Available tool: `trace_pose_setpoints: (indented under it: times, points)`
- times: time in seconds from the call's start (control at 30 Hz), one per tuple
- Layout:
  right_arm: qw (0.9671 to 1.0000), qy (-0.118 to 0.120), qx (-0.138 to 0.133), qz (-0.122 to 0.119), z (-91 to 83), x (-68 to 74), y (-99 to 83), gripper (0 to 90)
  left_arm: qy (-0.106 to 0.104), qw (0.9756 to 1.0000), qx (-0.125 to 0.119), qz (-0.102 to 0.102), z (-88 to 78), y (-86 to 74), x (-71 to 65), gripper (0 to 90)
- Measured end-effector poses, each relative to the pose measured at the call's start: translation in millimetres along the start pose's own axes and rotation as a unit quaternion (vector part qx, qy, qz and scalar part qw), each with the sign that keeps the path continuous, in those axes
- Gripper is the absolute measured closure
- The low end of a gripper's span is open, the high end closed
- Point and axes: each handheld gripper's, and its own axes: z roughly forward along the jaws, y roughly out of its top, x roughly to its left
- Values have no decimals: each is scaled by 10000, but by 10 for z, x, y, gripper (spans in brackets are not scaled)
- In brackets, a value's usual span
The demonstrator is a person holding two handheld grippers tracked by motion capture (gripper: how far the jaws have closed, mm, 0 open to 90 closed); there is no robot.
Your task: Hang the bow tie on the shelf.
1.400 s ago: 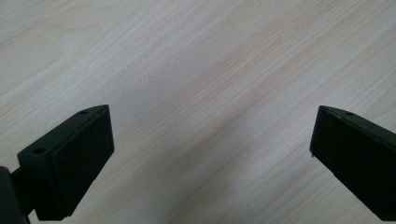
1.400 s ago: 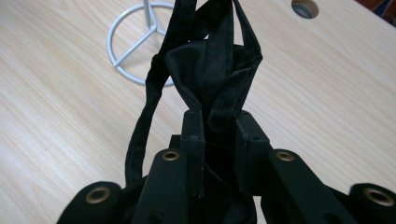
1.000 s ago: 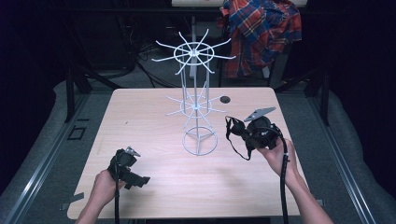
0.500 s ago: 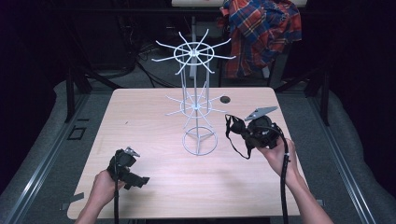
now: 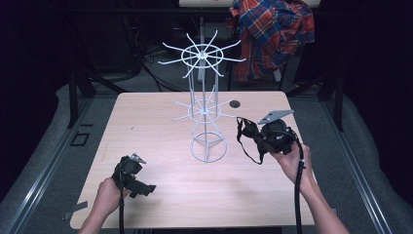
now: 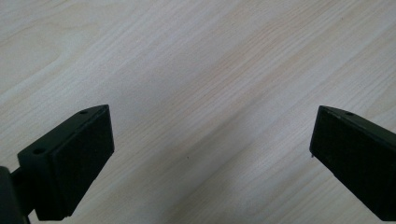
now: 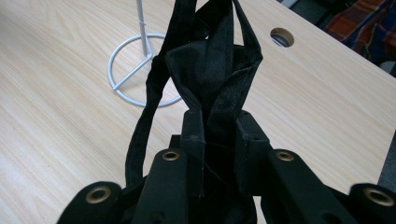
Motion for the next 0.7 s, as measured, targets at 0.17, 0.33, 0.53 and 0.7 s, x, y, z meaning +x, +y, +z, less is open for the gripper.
trace_pose_setpoints:
  times: [0.17,0.33,0.53,0.7]
  points:
    - [10000,-4,4,-17,0,7,19,764,11,10000,20,24,-1,3,-11,0]
    - [10000,-4,-14,-38,-29,9,25,764,6,10000,20,4,1,0,-5,0]
    - [10000,-15,-31,3,-27,2,36,764,9,10000,21,14,-1,1,-8,0]
    - [10000,-42,17,-4,21,-2,59,764,2,10000,27,11,5,2,-10,0]
